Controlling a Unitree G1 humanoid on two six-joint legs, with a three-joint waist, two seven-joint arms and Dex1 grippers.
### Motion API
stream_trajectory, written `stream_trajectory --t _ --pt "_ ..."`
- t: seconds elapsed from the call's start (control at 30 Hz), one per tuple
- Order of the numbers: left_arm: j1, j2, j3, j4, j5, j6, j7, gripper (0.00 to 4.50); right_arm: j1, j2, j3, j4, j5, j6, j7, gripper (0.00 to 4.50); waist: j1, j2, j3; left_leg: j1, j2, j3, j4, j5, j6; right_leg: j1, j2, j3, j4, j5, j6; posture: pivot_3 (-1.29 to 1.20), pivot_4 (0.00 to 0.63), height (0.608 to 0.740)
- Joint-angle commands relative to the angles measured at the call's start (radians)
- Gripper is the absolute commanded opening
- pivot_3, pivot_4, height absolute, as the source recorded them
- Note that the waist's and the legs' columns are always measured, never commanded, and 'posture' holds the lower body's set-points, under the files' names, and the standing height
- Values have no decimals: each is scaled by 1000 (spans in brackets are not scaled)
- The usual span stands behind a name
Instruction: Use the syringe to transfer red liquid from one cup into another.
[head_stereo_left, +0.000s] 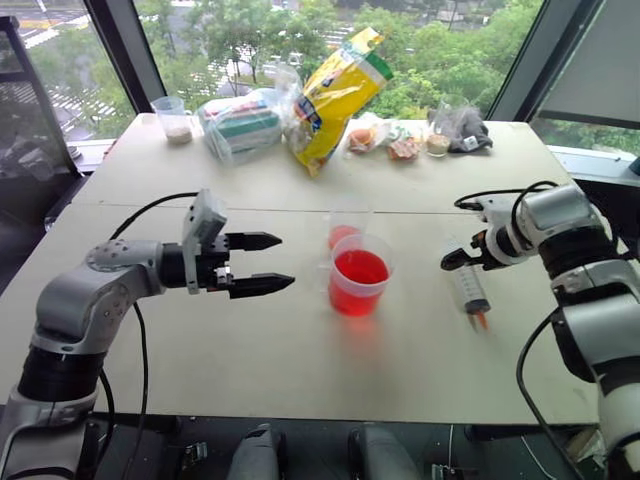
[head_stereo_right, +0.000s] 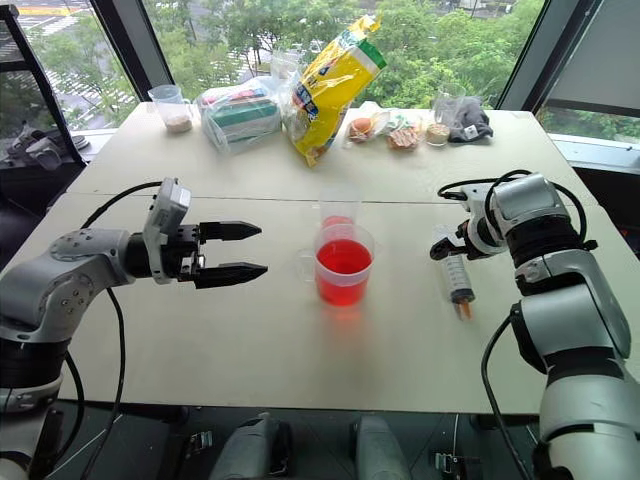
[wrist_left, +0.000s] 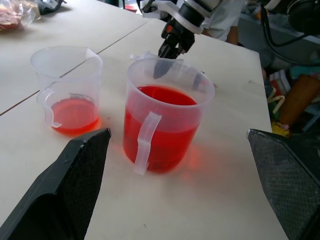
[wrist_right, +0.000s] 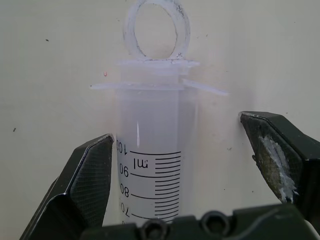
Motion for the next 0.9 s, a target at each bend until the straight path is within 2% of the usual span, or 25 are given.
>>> stream_trajectory --t 0.03,0.13,0.23,0.27,0.3,0.43,0.5,0.6,0.7,0.8,0.9 --pt "0 7 32 -36 -21 -8 9 4500 -33 14 -3 55 -50 -35 28 4409 -1 0 0 0 0 0 0 0 0 0 0 0 0 0 0 0 150 740" --pt "2 7 35 -40 -23 -7 15 4500 -32 27 -2 79 -80 -46 47 3571 -1 0 0 1 0 0 1 0 0 1 0 0 0 0 0 0 150 740" --pt "-3 8 36 -35 -22 -8 17 4500 -24 35 1 73 -98 -30 71 2076 -2 0 0 1 0 0 1 0 0 1 0 0 0 0 0 0 150 740" --pt "-7 8 35 -32 -22 -8 16 4500 -21 36 0 66 -102 -22 76 1672 -2 0 0 1 0 0 1 0 0 1 0 0 1 0 0 0 150 740" --pt "-11 7 34 -28 -22 -8 16 4500 -20 37 -3 59 -105 -14 80 1471 -1 0 0 1 0 0 1 0 0 1 0 0 1 0 0 0 150 740" --pt "-53 -4 46 -2 -31 -3 30 4500 -17 18 -76 -44 -93 54 48 1468 0 0 0 1 0 0 1 0 0 1 0 0 1 0 0 0 150 740" --pt "-78 -5 58 18 -46 5 33 4500 -2 -8 -150 -186 -66 117 29 1468 1 0 0 1 0 -1 0 0 0 1 0 0 1 0 0 0 150 740" --pt "-109 -8 54 52 -47 5 31 4500 92 -32 -319 -539 -19 70 -9 1468 5 1 0 0 0 -1 0 0 0 0 0 0 1 0 1 0 150 740" --pt "-139 -14 37 76 -43 2 18 4500 170 6 -507 -832 24 -59 -74 1468 5 1 0 0 0 -1 -1 0 0 0 0 -1 1 1 2 0 150 740" --pt "-182 -27 13 114 -27 -14 4 4500 188 90 -641 -1059 129 -89 -86 1468 3 1 0 0 0 -2 -1 0 0 0 0 -1 1 1 2 0 150 740" --pt "-235 -40 -7 172 -7 -29 -17 4500 212 180 -687 -1236 209 -176 -99 1468 1 1 0 1 0 -2 -1 0 0 0 1 -1 2 1 2 0 150 740"
